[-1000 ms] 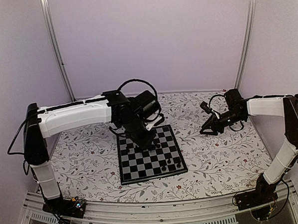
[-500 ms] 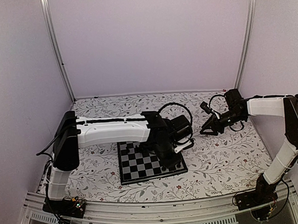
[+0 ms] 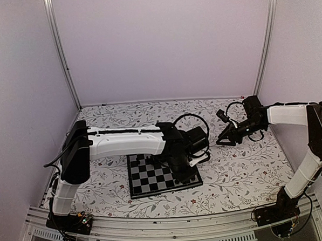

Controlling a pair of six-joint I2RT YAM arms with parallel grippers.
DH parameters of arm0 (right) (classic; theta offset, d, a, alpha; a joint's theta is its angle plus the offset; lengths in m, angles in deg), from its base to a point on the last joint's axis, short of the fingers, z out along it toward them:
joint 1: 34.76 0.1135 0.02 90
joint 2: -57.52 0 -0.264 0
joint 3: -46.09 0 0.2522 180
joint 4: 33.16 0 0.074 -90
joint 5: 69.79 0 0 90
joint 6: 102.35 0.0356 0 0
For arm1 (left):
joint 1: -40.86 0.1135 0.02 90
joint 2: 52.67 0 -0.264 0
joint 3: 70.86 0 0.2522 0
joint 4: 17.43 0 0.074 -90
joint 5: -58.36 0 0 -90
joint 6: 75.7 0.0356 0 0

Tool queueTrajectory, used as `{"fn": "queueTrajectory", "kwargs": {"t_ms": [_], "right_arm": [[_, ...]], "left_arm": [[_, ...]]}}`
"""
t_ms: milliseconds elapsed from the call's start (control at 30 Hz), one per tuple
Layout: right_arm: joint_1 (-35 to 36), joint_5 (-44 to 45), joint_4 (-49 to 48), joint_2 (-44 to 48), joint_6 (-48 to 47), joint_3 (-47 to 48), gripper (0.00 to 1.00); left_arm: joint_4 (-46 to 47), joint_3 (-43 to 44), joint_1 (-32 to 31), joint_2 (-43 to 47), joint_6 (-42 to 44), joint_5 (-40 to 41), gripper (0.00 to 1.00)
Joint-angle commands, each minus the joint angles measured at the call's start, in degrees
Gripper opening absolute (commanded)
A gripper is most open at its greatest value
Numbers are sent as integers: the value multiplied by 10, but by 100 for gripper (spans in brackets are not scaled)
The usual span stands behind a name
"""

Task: Set up the chess pieces on the board
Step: Place the chess piece on the chessboard.

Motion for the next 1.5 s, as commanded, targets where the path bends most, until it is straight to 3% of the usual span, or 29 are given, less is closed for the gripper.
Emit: {"fn": "queueTrajectory", "kwargs": {"t_ms": [0, 400, 867, 1200, 1467], "right_arm": [[3, -1, 4, 6, -7, 6, 49], [3, -3, 8, -2, -9, 8, 49], [2, -5, 10, -5, -9, 8, 50], [2, -4, 10, 6, -7, 9, 50], [2, 1, 7, 21, -5, 8, 50]], "left_arm": [[8, 10, -1, -18, 13, 5, 6], [13, 11, 2, -29, 23, 5, 7], [-2, 22, 4, -23, 22, 8, 16], [-79, 103, 6, 52, 8, 44, 33], [-49, -8, 77, 126, -63, 87, 35]]}}
